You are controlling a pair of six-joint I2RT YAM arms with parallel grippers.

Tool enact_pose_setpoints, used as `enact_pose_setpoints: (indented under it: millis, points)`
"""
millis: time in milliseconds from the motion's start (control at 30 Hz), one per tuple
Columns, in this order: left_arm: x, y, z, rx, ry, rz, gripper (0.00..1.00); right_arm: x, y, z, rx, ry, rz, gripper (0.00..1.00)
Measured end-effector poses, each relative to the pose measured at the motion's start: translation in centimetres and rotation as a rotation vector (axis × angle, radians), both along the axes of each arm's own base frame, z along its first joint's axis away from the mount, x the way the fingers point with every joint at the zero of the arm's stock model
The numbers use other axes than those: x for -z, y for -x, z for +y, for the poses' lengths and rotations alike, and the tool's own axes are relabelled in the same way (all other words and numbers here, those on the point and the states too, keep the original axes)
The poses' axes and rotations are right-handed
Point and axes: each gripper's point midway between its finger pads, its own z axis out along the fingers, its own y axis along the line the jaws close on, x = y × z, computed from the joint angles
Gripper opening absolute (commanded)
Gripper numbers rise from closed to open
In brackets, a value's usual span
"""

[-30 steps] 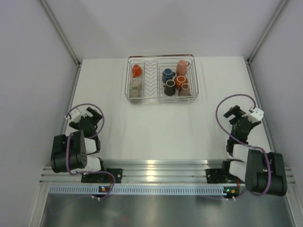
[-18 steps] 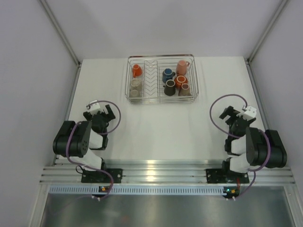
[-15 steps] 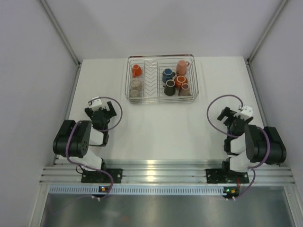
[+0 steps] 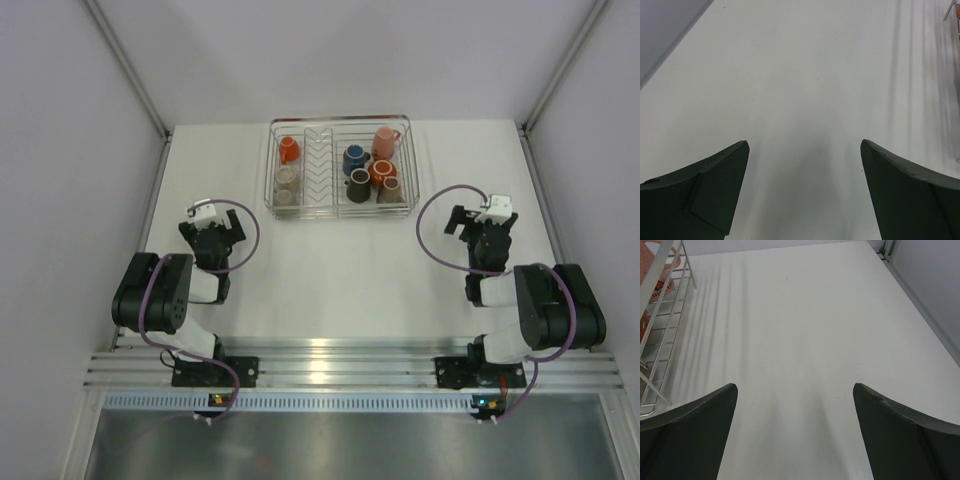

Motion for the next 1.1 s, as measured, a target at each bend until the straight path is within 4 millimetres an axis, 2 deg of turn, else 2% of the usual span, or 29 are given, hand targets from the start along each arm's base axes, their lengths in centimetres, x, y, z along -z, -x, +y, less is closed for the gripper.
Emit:
enact_pose_setpoints:
  millis: [1100]
  points:
    - [0.15, 0.06, -0.01, 0.002, -0.006, 0.008, 0.99, 0.42, 0.10, 0.00, -0.003, 0.011, 0.019, 0.99]
